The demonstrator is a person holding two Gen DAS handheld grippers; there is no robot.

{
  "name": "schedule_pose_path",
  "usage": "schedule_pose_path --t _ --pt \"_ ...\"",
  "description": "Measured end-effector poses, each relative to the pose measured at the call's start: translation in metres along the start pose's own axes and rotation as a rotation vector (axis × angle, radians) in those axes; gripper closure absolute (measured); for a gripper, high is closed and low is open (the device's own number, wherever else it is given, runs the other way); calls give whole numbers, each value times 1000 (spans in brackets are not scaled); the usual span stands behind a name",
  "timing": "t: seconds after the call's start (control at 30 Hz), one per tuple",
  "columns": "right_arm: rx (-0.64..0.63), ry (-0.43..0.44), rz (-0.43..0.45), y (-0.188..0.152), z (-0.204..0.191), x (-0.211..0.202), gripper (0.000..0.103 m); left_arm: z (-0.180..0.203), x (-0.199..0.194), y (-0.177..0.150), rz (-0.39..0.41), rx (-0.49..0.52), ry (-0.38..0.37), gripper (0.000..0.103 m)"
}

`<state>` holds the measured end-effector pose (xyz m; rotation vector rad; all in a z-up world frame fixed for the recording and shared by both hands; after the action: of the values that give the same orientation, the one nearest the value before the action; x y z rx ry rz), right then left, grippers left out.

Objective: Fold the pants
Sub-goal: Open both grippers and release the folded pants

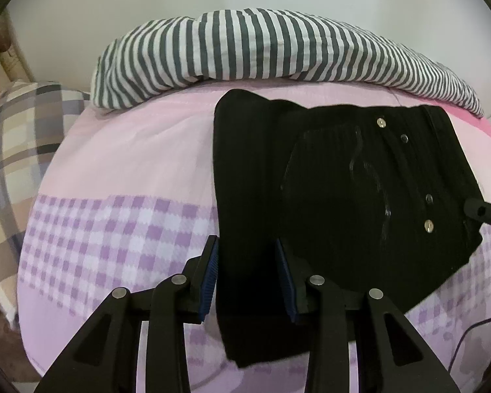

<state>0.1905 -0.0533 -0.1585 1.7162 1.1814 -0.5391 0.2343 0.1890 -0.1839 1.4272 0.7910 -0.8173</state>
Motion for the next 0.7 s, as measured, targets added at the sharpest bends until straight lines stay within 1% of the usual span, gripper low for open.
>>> schedule_pose_path --t 0.07,0.2,0.33,0.43,0.47,0.5,0.57,0.7 --pt "-9 -7 11 -3 -1 -5 57 -2 -5 -7 4 -8 8 67" --pt "-31 -7 9 -10 -5 -10 56 -5 -14 -20 6 -24 16 67" --pt "-54 -33 -15 -20 -4 -7 56 -5 -24 -26 15 -53 0 67" --pt "-44 -60 -26 -25 1 -2 55 -6 -33 -30 19 -81 -18 67" --pt "-40 -70 -29 -26 3 0 54 -6 -37 -31 22 -88 -21 67" --pt "-36 -80 -36 -27 5 1 49 -6 -39 -32 24 -91 -22 67" --pt "-12 -78 -35 -28 10 2 49 -7 -46 -35 29 -87 -12 67" --pt "-29 -100 -37 -30 11 2 49 -10 -56 -39 39 -99 -3 61"
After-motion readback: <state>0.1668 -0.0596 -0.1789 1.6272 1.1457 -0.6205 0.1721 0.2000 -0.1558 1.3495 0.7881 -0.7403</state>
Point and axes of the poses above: each gripper's, at about its wrist camera, not at the fingertips, and x roughly the way its jaws point, z to its right, y to its top, the point moved 10 cm from there along x, roughly the way its jaws point, and after that the axes turned 5 degrees about -x, right-handed, at the moved point
